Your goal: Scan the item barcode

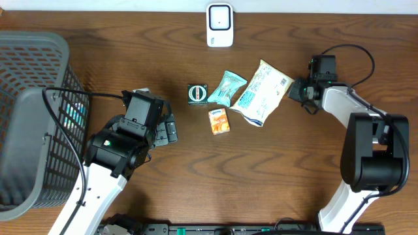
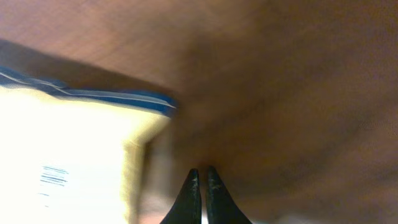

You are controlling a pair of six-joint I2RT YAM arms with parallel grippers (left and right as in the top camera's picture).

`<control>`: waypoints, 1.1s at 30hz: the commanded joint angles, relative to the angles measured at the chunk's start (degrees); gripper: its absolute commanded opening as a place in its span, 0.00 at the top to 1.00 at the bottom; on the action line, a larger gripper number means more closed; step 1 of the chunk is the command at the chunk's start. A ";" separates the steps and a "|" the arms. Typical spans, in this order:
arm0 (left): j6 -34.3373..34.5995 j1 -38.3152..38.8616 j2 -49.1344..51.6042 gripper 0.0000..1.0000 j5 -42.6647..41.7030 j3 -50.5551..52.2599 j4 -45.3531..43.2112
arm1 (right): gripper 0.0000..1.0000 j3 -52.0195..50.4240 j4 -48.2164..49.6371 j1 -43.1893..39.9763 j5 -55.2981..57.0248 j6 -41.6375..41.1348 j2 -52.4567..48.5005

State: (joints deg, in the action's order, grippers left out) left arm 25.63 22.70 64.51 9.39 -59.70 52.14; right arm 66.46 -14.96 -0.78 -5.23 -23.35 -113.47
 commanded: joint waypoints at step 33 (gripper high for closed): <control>-0.11 -0.20 0.22 0.02 0.96 -0.24 0.13 | 0.85 -0.46 1.99 1.46 -21.88 0.44 -1.62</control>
State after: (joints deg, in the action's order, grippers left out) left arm 25.63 22.70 64.51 9.41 -59.70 52.12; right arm 66.19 -10.96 1.23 -26.20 -23.44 -115.55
